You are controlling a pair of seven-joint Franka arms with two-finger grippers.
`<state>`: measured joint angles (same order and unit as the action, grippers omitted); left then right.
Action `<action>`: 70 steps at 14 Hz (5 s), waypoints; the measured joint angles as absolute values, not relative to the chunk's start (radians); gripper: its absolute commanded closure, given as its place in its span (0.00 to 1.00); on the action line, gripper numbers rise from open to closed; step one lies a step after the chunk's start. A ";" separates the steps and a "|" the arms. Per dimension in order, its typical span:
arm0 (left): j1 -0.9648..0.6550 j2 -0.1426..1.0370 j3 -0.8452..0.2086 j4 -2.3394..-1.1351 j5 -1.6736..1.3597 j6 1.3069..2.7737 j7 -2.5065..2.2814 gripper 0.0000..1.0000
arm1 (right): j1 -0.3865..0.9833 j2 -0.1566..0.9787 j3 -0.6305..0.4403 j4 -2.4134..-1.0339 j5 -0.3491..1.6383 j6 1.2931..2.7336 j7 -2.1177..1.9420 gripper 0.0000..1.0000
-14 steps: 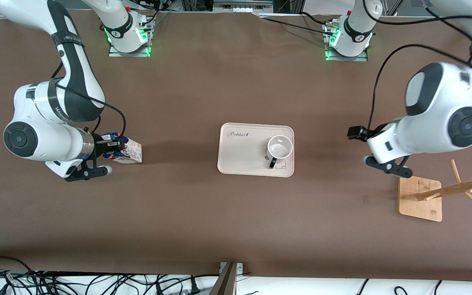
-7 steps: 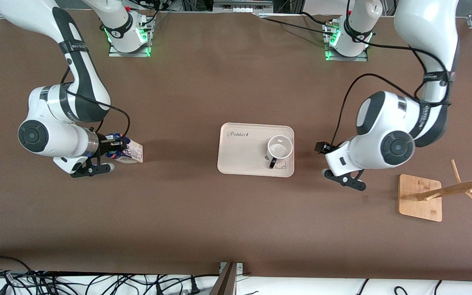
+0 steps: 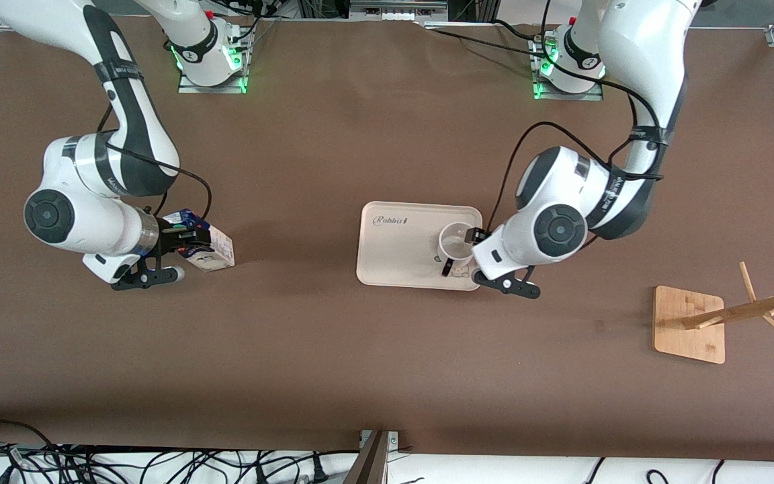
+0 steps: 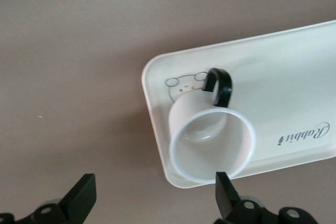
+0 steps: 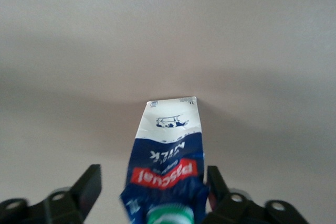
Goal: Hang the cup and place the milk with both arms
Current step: 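Lower the carton onto the table while the left gripper approaches the mug, then open the right gripper and withdraw while the left gripper grasps the mug, then lift the white mug with the left gripper and carry it toward the stand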
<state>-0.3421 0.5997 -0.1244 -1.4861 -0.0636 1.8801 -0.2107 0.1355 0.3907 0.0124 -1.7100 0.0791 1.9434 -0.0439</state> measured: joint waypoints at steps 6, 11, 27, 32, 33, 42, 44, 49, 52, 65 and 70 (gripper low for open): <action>-0.384 0.502 -0.127 -1.753 -0.063 2.086 -0.289 0.00 | 0.138 0.322 0.019 -1.573 0.079 1.746 -0.044 0.00; -0.417 0.477 -0.181 -1.783 -0.062 2.115 -0.401 0.00 | 0.138 0.311 0.020 -1.538 0.079 1.720 -0.044 0.00; -0.422 0.541 -0.265 -1.806 0.035 2.331 -0.305 0.00 | 0.158 0.094 -0.021 -1.492 0.024 1.564 -0.083 0.00; -0.419 0.546 -0.264 -1.806 0.042 2.335 -0.302 0.00 | 0.150 0.120 -0.037 -1.490 0.063 1.564 -0.097 0.00; -0.419 0.548 -0.263 -1.807 0.043 2.335 -0.302 0.00 | 0.150 0.120 -0.037 -1.489 0.064 1.565 -0.097 0.00; -0.411 0.565 -0.258 -1.808 0.081 2.337 -0.296 0.67 | 0.151 0.130 -0.037 -1.451 0.064 1.567 -0.098 0.00; -0.411 0.572 -0.254 -1.809 0.081 2.336 -0.297 0.99 | 0.151 0.133 -0.036 -1.451 0.064 1.567 -0.098 0.00; -0.406 0.575 -0.235 -1.813 0.081 2.327 -0.297 1.00 | 0.151 0.133 -0.036 -1.451 0.064 1.567 -0.098 0.00; -0.404 0.567 -0.232 -1.804 0.081 2.317 -0.299 1.00 | 0.151 0.133 -0.036 -1.451 0.064 1.567 -0.098 0.00; -0.302 0.400 -0.122 -1.497 0.013 1.856 -0.304 1.00 | 0.147 0.135 -0.037 -1.450 0.064 1.567 -0.098 0.00; -0.265 0.315 -0.009 -1.494 -0.008 1.842 -0.173 1.00 | 0.135 0.136 -0.041 -1.450 0.066 1.566 -0.100 0.00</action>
<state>-0.2649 0.3153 -0.0086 -1.4943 -0.0081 1.8419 -0.1730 0.1350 0.1364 -0.0409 -1.4503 0.0660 1.5663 -0.0998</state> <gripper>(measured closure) 0.943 0.000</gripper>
